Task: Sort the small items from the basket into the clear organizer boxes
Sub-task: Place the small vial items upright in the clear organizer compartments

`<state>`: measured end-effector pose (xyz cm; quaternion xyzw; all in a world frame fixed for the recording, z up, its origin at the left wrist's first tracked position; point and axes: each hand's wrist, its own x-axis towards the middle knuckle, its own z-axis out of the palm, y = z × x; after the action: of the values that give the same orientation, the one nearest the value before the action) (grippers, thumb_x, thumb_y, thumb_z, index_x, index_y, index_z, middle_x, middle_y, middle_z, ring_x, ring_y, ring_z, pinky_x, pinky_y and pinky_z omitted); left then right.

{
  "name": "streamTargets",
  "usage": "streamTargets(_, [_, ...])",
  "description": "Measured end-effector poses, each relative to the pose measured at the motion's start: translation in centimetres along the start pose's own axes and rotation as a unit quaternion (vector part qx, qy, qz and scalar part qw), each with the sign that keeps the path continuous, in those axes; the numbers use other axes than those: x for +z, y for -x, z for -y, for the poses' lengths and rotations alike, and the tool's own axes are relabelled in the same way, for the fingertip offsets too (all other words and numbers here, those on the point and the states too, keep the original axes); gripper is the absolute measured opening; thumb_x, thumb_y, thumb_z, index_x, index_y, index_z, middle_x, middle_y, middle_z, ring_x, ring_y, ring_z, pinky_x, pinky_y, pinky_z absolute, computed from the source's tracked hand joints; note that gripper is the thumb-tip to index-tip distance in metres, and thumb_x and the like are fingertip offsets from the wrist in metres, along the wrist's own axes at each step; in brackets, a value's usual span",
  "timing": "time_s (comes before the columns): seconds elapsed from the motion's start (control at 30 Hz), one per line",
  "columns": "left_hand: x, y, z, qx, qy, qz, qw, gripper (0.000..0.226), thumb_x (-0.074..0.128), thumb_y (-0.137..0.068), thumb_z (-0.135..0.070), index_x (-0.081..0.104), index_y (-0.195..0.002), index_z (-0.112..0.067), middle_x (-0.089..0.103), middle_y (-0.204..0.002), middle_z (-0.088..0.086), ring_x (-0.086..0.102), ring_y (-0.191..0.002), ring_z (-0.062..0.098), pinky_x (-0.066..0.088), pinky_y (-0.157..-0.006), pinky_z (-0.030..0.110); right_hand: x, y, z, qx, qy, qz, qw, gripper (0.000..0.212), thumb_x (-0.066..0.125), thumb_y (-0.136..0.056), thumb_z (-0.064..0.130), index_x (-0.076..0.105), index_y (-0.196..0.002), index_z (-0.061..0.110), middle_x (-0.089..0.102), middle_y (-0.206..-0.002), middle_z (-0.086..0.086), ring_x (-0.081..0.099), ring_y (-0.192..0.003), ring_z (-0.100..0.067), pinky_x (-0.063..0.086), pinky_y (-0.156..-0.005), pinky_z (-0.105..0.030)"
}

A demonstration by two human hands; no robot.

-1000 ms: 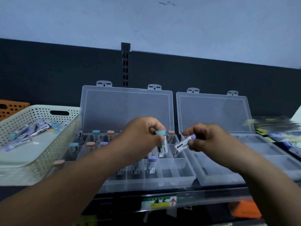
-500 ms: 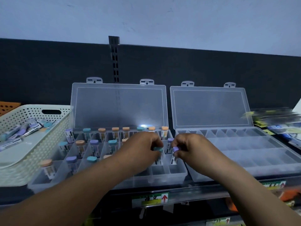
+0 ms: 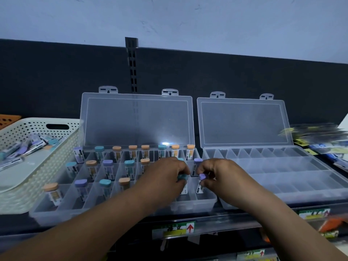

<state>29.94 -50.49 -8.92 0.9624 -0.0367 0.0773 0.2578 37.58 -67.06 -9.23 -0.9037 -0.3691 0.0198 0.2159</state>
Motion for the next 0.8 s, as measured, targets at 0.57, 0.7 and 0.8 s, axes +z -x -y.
streamTargets(0.57, [-5.4, 1.6, 3.0, 0.019, -0.099, -0.108, 0.989, 0.046, 0.062, -0.088, -0.039, 0.050, -0.131, -0.031, 0.051, -0.127, -0.010, 0.044, -0.118, 0.011, 0.033, -0.095, 0.024, -2.6, -1.9, 5.9, -0.034, 0.083, -0.055, 0.994, 0.038, 0.063, -0.089, 0.037, 0.056, -0.126, 0.028, 0.059, -0.122, 0.008, 0.051, -0.114, -0.013, 0.041, -0.093, -0.027])
streamTargets(0.7, [-9.3, 3.7, 6.8, -0.037, -0.195, -0.130, 0.972, 0.072, 0.054, -0.088, -0.053, 0.024, -0.148, -0.029, 0.023, -0.156, -0.005, 0.018, -0.143, 0.015, 0.013, -0.116, 0.030, -1.5, -5.1, 10.1, -0.096, 0.133, -0.029, 0.986, 0.066, 0.051, -0.094, 0.049, 0.027, -0.151, 0.026, 0.031, -0.155, 0.004, 0.024, -0.142, -0.016, 0.018, -0.114, -0.025])
streamTargets(0.8, [-12.2, 5.7, 9.8, -0.088, -0.237, -0.133, 0.958, 0.081, 0.045, -0.086, -0.065, 0.015, -0.151, -0.027, 0.013, -0.160, -0.002, 0.009, -0.146, 0.017, 0.007, -0.118, 0.033, 0.0, -7.8, 13.7, -0.130, 0.164, -0.008, 0.978, 0.073, 0.044, -0.094, 0.055, 0.012, -0.154, 0.028, 0.013, -0.161, 0.001, 0.011, -0.147, -0.018, 0.010, -0.120, -0.031])
